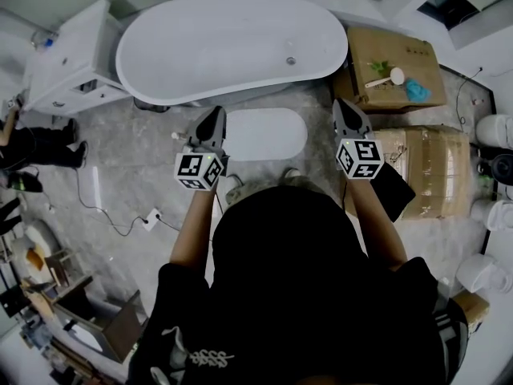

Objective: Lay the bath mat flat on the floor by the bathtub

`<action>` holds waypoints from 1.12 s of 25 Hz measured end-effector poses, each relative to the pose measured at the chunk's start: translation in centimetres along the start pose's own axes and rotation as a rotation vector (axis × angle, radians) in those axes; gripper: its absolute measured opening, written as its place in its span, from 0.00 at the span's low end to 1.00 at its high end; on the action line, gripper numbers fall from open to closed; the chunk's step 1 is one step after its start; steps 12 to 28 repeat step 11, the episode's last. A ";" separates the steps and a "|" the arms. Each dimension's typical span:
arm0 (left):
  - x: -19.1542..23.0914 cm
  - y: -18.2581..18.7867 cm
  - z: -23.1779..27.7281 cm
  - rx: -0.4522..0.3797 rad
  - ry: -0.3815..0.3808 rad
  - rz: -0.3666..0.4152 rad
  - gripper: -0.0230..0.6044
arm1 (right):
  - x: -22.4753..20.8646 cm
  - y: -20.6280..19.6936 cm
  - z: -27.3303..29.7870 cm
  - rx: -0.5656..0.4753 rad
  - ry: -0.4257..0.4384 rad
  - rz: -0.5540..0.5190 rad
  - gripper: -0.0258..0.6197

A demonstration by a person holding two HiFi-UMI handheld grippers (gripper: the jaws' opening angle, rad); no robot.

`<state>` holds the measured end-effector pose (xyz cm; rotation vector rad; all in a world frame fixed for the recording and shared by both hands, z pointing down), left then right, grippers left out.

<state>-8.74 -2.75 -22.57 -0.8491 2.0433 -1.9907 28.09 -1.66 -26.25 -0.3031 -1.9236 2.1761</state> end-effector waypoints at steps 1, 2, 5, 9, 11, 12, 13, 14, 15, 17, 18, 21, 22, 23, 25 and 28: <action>0.3 0.1 -0.2 0.001 -0.002 -0.001 0.08 | 0.5 0.0 0.0 0.000 -0.004 -0.003 0.07; 0.6 0.2 -0.5 0.002 -0.005 -0.003 0.08 | 1.1 0.0 -0.1 0.001 -0.010 -0.005 0.07; 2.0 0.5 -1.9 0.007 -0.013 -0.014 0.08 | 3.2 -0.1 -0.3 0.006 -0.024 -0.007 0.07; 3.9 1.0 -3.6 0.009 -0.024 -0.027 0.08 | 6.2 -0.1 -0.5 0.011 -0.032 -0.012 0.07; 5.1 1.2 -4.3 0.008 -0.028 -0.030 0.08 | 7.6 -0.1 -0.4 0.012 -0.036 -0.015 0.07; 5.1 1.2 -4.3 0.008 -0.028 -0.030 0.08 | 7.6 -0.1 -0.4 0.012 -0.036 -0.015 0.07; 5.1 1.2 -4.3 0.008 -0.028 -0.030 0.08 | 7.6 -0.1 -0.4 0.012 -0.036 -0.015 0.07; 5.1 1.2 -4.3 0.008 -0.028 -0.030 0.08 | 7.6 -0.1 -0.4 0.012 -0.036 -0.015 0.07; 5.1 1.2 -4.3 0.008 -0.028 -0.030 0.08 | 7.6 -0.1 -0.4 0.012 -0.036 -0.015 0.07; 5.1 1.2 -4.3 0.008 -0.028 -0.030 0.08 | 7.6 -0.1 -0.4 0.012 -0.036 -0.015 0.07; 5.1 1.2 -4.3 0.008 -0.028 -0.030 0.08 | 7.6 -0.1 -0.4 0.012 -0.036 -0.015 0.07; 5.1 1.2 -4.3 0.008 -0.028 -0.030 0.08 | 7.6 -0.1 -0.4 0.012 -0.036 -0.015 0.07; 5.1 1.2 -4.3 0.008 -0.028 -0.030 0.08 | 7.6 -0.1 -0.4 0.012 -0.036 -0.015 0.07; 5.1 1.2 -4.3 0.008 -0.028 -0.030 0.08 | 7.6 -0.1 -0.4 0.012 -0.036 -0.015 0.07; 5.1 1.2 -4.3 0.008 -0.028 -0.030 0.08 | 7.6 -0.1 -0.4 0.012 -0.036 -0.015 0.07; 5.1 1.2 -4.3 0.008 -0.028 -0.030 0.08 | 7.6 -0.1 -0.4 0.012 -0.036 -0.015 0.07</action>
Point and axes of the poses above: the fingertips, and each gripper's own axes: z forward along the fingers, x to its left, y out of its top, the point moved 9 cm from there along -z, backward along the fingers, and after that the axes turned 12 degrees about -x, right-handed, at the moved point
